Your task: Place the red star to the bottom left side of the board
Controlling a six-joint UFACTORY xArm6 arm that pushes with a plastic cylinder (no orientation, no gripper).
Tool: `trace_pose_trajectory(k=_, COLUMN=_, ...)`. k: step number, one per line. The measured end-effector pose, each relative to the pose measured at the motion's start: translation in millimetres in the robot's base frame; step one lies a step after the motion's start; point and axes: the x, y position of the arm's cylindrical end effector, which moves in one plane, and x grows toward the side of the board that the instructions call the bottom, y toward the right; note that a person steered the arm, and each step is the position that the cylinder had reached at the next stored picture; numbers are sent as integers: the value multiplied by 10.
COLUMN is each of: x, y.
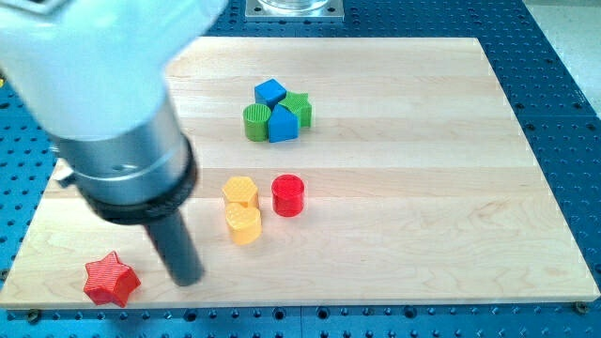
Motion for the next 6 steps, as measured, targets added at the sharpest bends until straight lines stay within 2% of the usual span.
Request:
trace_pose_trajectory(k=1, x=159, y=-483)
trace_pose_trajectory(k=4, x=19, y=-1262)
trace_pose_trajectory(k=5, x=10, y=-1093)
trace_pose_trajectory(k=6, x=-452, y=-753)
